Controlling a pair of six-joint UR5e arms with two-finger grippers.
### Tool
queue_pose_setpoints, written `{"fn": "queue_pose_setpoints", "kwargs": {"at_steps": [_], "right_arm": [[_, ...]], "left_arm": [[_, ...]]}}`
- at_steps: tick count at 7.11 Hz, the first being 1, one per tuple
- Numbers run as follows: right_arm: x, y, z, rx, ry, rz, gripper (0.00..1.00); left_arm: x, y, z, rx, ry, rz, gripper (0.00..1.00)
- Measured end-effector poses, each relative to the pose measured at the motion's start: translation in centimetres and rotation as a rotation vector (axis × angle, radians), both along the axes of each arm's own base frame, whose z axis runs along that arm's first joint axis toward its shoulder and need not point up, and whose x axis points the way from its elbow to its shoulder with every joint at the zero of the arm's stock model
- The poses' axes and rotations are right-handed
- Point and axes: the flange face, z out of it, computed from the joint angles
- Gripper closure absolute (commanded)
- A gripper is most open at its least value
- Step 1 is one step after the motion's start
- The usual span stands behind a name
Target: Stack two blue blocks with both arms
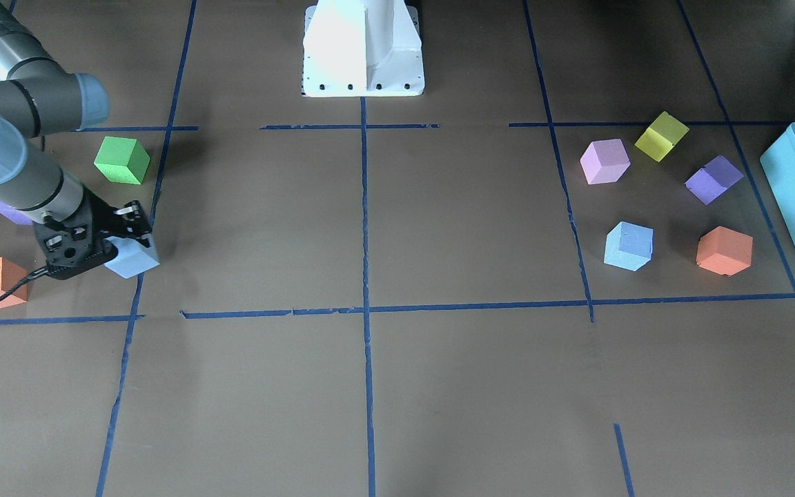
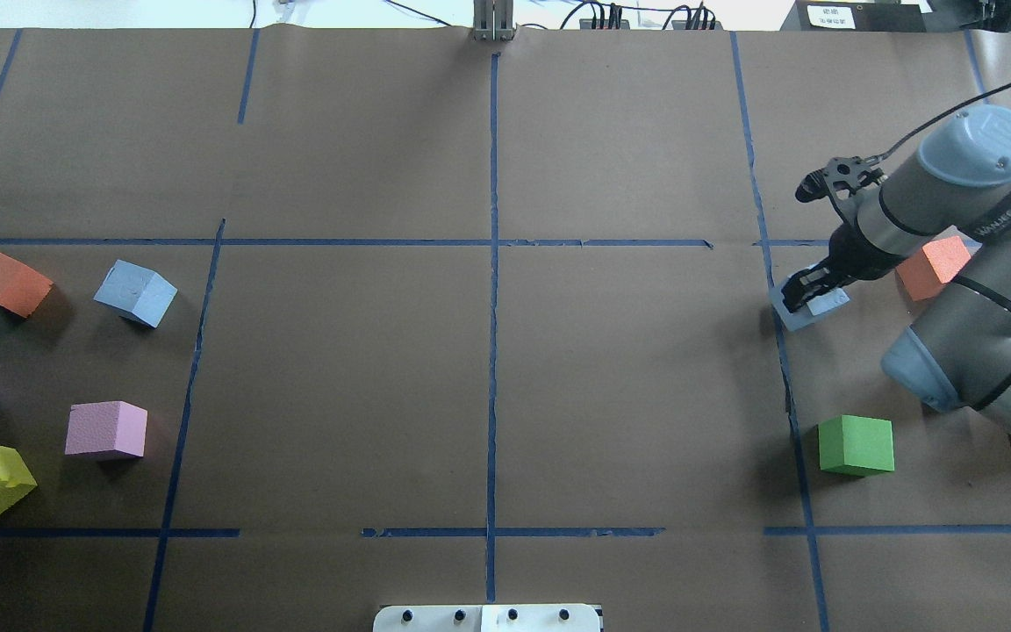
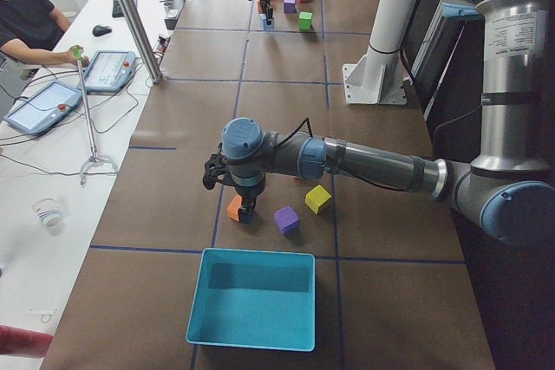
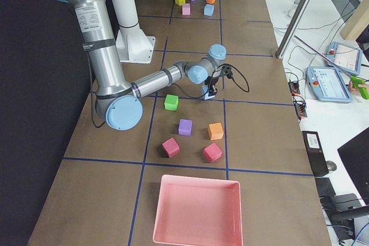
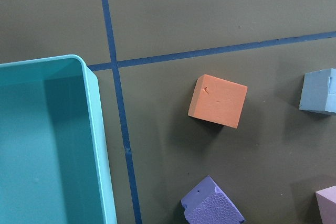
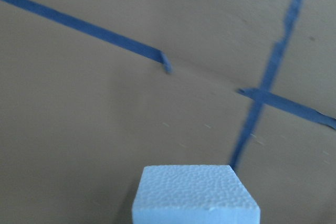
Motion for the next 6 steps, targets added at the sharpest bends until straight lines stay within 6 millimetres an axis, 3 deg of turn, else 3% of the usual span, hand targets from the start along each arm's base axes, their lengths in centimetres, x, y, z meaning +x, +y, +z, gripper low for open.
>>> {"fn": "queue_pose_setpoints", "kwargs": {"at_steps": [1, 3, 4, 6], "right_arm": [[-3.5, -0.3, -5.4, -0.053, -0.041, 0.059, 1.0], [-11.8, -0.2, -14.0, -0.162, -0.038, 0.192, 0.99], [-16.1, -0.4, -17.1, -0.224, -0.024, 0.254, 0.99], [-22.5, 0.0, -20.2, -0.306, 0.01, 0.349, 0.98]], "left_arm": [[0.0, 0.0, 0.0, 0.001, 0.004, 0.002, 0.0], [0.0, 0.0, 0.1, 0.001, 0.005, 0.004, 0.0], [0.0, 0.0, 0.2, 0.001, 0.006, 0.006, 0.0], [0.2, 0.2, 0.0, 0.0, 0.027, 0.008, 0.0]]}}
